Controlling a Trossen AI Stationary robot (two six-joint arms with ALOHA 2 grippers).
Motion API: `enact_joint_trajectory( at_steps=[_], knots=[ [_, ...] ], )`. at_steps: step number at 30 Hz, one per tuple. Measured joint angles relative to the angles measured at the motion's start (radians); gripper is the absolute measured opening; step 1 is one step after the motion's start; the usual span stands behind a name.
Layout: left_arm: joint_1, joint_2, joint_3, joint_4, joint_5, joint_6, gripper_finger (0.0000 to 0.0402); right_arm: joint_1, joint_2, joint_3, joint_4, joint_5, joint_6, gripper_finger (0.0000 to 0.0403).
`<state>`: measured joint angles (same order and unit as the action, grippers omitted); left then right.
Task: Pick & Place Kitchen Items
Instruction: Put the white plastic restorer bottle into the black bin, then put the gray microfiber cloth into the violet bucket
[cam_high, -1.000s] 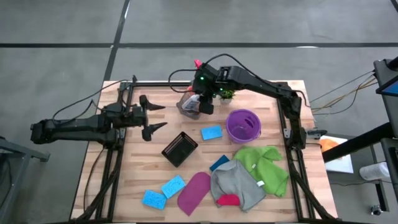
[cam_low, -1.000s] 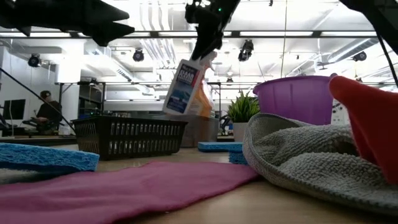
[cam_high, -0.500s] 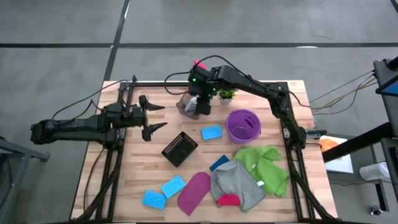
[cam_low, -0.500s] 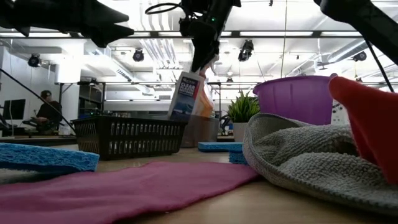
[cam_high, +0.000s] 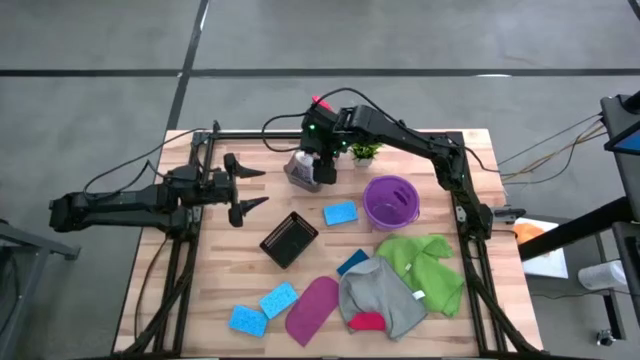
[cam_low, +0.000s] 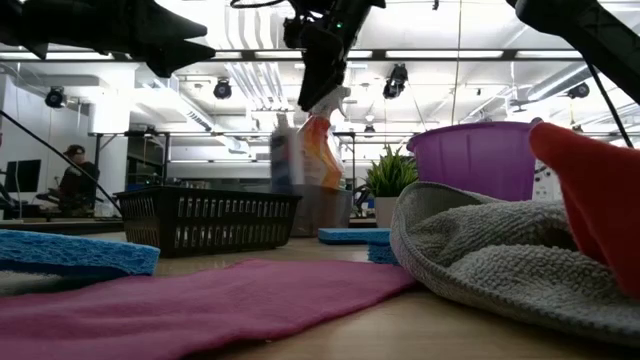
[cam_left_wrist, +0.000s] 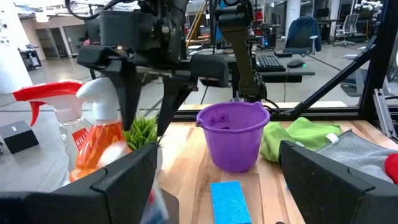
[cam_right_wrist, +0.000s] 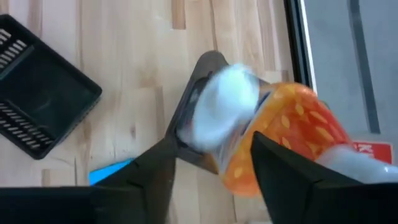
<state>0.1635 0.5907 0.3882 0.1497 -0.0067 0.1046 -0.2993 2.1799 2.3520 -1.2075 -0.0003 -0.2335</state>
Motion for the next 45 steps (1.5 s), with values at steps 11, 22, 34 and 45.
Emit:
enact_joint_trajectory(
  at_steps=[11, 22, 34, 45],
  knots=[
    [0.0, 0.0, 0.0, -0.014, 0.0, 0.004, 0.0335, 0.027, -0.005, 0.002, 0.269, -0.114, -0.033, 0.029],
    [0.0, -0.029, 0.0, -0.039, -0.001, 0.003, 0.0335, 0.098, -0.006, 0.0, 0.715, -0.2, -0.068, 0.0291],
    [0.001, -0.109, -0.001, -0.084, -0.001, 0.018, 0.0335, 0.187, -0.009, -0.228, 1.434, -0.407, -0.02, 0.0291],
    [0.001, -0.109, -0.002, -0.128, -0.014, 0.017, 0.0336, 0.284, -0.05, -0.717, 2.189, -0.318, 0.029, 0.0291]
  ],
)
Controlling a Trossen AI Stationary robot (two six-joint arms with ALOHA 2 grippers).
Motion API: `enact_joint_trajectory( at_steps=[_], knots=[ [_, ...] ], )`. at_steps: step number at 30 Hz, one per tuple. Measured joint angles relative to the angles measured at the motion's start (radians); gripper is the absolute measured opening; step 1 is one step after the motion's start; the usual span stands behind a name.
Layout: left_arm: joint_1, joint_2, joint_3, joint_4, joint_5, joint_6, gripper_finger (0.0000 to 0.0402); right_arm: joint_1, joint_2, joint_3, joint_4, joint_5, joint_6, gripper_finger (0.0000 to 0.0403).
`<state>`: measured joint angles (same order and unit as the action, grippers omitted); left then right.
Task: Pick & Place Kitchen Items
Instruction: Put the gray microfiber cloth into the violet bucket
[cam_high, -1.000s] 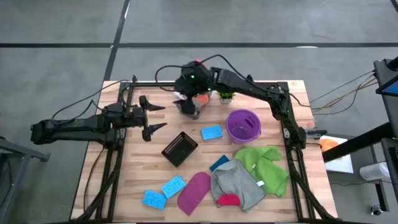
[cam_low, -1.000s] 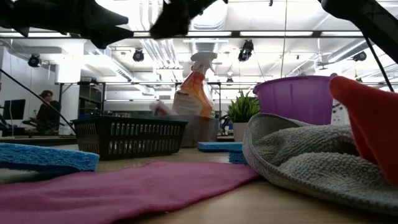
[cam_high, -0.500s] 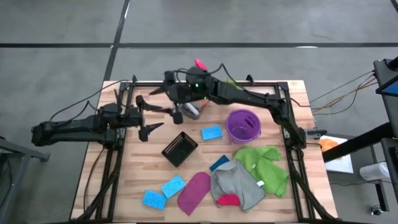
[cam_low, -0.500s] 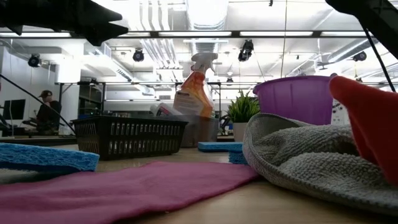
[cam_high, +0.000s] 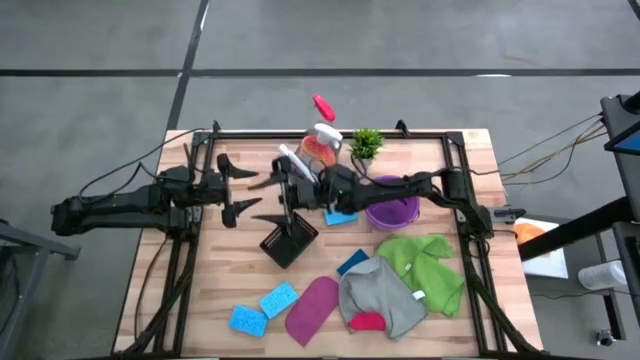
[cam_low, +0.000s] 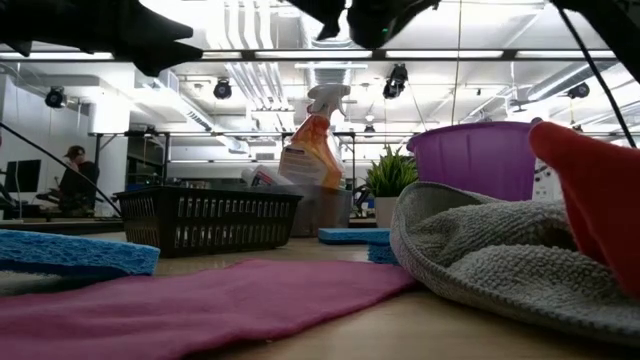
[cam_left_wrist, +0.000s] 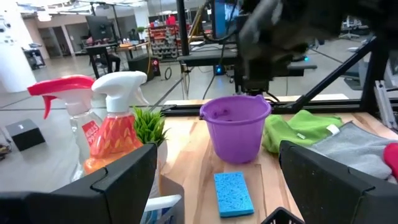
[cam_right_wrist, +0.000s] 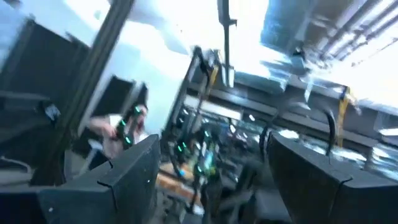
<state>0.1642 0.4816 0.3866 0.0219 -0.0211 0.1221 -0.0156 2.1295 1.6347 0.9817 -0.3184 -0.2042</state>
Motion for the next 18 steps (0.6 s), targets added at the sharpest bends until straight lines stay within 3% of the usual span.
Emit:
enact_joint_trajectory(
  at_steps=[9, 18],
  knots=[
    [0.001, 0.033, -0.001, 0.013, -0.021, -0.015, 0.0336, 0.088, -0.228, -0.289, -0.01, 0.134, -0.113, 0.0291],
    [-0.001, 0.23, -0.002, 0.116, -0.011, -0.022, 0.0336, 0.161, -0.506, -0.661, -0.135, 0.382, -0.097, 0.0291]
  ],
)
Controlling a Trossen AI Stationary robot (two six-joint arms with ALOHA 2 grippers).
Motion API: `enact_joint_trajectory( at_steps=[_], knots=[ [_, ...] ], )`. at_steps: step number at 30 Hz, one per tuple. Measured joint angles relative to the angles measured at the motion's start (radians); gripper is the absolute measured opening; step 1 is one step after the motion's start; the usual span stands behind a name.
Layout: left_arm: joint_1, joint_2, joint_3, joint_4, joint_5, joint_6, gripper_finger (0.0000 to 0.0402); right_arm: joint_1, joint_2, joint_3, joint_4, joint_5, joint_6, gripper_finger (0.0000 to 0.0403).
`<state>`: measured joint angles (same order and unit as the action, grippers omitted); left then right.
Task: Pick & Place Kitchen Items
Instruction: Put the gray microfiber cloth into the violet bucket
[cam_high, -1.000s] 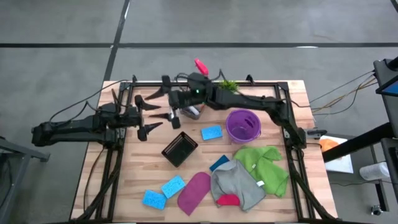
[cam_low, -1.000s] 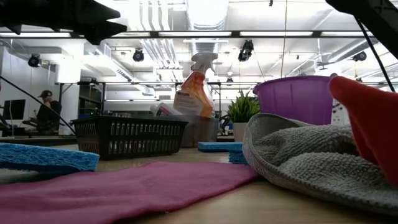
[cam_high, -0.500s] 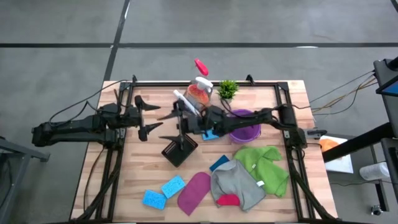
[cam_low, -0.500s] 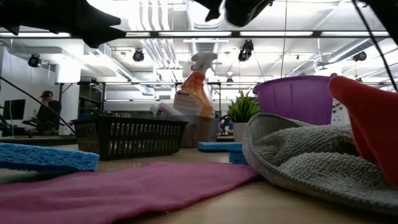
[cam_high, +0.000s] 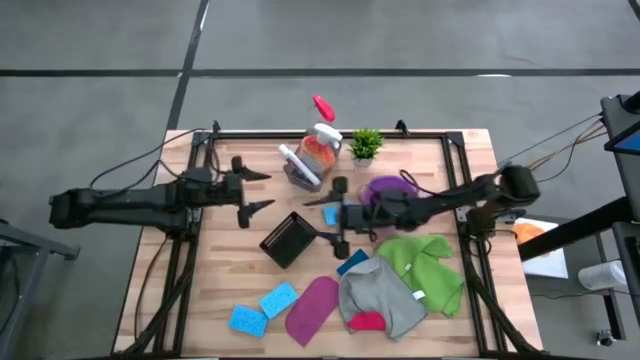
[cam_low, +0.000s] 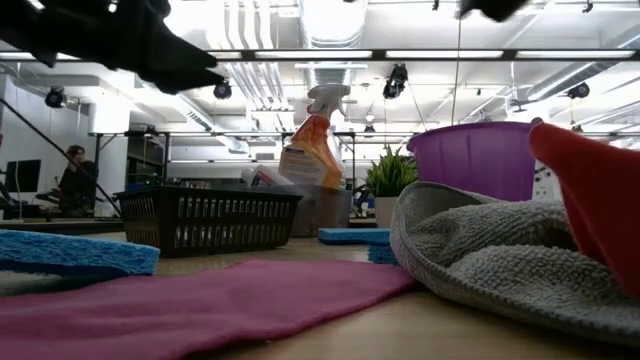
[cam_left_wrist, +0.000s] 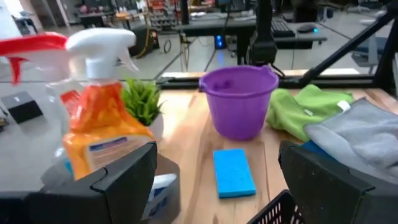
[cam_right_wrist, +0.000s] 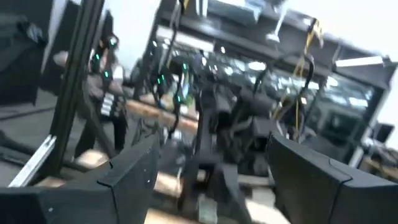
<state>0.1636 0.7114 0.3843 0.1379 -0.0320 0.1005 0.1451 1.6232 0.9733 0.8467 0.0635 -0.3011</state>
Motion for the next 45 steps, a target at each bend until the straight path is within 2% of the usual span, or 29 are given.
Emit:
enact_joint_trajectory(
  at_steps=[6, 11, 14, 19, 22, 25, 28, 36, 40, 45],
  knots=[
    [-0.002, 0.128, 0.013, 0.061, 0.014, -0.002, 0.0336, 0.089, -0.135, -0.176, -0.052, 0.167, 0.015, 0.0291],
    [-0.004, 0.182, 0.019, 0.072, 0.018, -0.023, 0.0336, 0.164, -0.22, -0.23, -0.24, 0.295, 0.089, 0.0291],
    [-0.005, 0.191, 0.021, 0.082, 0.018, -0.024, 0.0336, 0.195, -0.253, -0.224, -0.373, 0.328, 0.163, 0.0291],
    [-0.005, 0.189, 0.021, 0.083, 0.018, -0.023, 0.0336, 0.221, -0.275, -0.184, -0.666, 0.323, 0.35, 0.0291],
    [-0.005, 0.193, 0.021, 0.082, 0.018, -0.023, 0.0336, 0.226, -0.261, -0.153, -0.838, 0.265, 0.477, 0.0291],
    [-0.005, 0.193, 0.021, 0.083, 0.018, -0.022, 0.0336, 0.233, -0.224, -0.121, -0.927, 0.195, 0.559, 0.0291],
    [-0.005, 0.193, 0.021, 0.083, 0.018, -0.015, 0.0336, 0.241, -0.173, -0.076, -0.985, 0.154, 0.599, 0.0291],
    [-0.005, 0.193, 0.021, 0.092, 0.018, 0.02, 0.0335, 0.243, -0.003, 0.091, -1.289, 0.087, 0.654, 0.0291],
    [-0.005, 0.192, 0.021, 0.095, 0.018, 0.022, 0.0335, 0.244, 0.078, 0.149, -1.346, 0.044, 0.651, 0.0291],
    [-0.005, 0.192, 0.021, 0.096, 0.018, 0.008, 0.0335, 0.244, 0.161, 0.194, -1.364, 0.04, 0.638, 0.0291]
  ],
)
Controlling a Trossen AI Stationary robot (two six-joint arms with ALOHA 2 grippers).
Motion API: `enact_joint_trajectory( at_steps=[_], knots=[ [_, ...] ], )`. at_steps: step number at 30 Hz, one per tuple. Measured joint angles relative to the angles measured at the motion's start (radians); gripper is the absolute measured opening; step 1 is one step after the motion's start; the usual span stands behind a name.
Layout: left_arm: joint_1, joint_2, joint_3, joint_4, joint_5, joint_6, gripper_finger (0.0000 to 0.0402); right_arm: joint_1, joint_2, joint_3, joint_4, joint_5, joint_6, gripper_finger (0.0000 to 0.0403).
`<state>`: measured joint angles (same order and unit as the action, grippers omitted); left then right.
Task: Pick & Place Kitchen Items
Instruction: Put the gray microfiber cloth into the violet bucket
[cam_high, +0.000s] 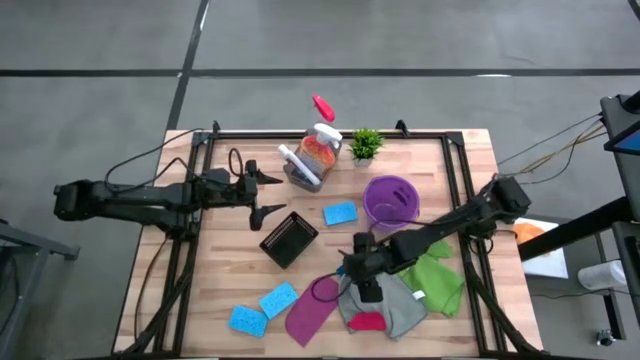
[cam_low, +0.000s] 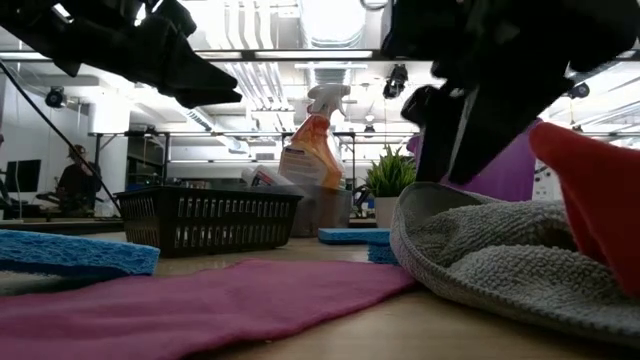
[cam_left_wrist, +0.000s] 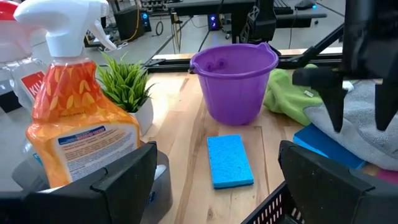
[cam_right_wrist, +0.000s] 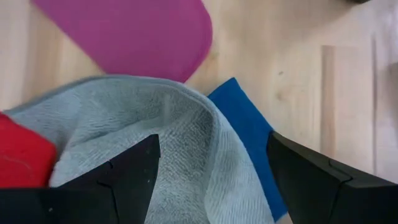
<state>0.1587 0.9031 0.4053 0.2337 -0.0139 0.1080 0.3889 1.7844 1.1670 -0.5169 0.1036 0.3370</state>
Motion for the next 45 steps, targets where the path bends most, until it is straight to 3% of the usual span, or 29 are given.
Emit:
enact_joint_trajectory(
  at_steps=[14, 19, 26, 27, 38, 45],
  knots=[
    [0.0, 0.0, -0.001, 0.006, 0.0, 0.004, 0.0335, 0.007, 0.061, 0.012, -0.01, 0.002, 0.005, 0.0277],
    [0.0, 0.0, -0.001, 0.006, 0.0, 0.004, 0.0335, 0.014, 0.047, 0.013, -0.01, 0.004, 0.004, 0.0205],
    [0.0, 0.0, -0.002, 0.008, 0.0, 0.004, 0.0335, 0.033, 0.045, 0.013, -0.011, 0.002, -0.012, 0.0038],
    [0.0, 0.0, -0.002, 0.008, 0.0, 0.004, 0.0335, 0.038, 0.045, 0.013, -0.011, 0.001, -0.017, 0.003],
    [0.0, 0.0, -0.002, 0.008, 0.0, 0.007, 0.0335, 0.07, 0.039, 0.107, -0.018, 0.013, -0.077, 0.0018],
    [0.0, 0.0, -0.002, 0.009, 0.0, 0.007, 0.0336, 0.078, -0.045, 0.145, 0.019, 0.1, -0.152, 0.0018]
  ],
)
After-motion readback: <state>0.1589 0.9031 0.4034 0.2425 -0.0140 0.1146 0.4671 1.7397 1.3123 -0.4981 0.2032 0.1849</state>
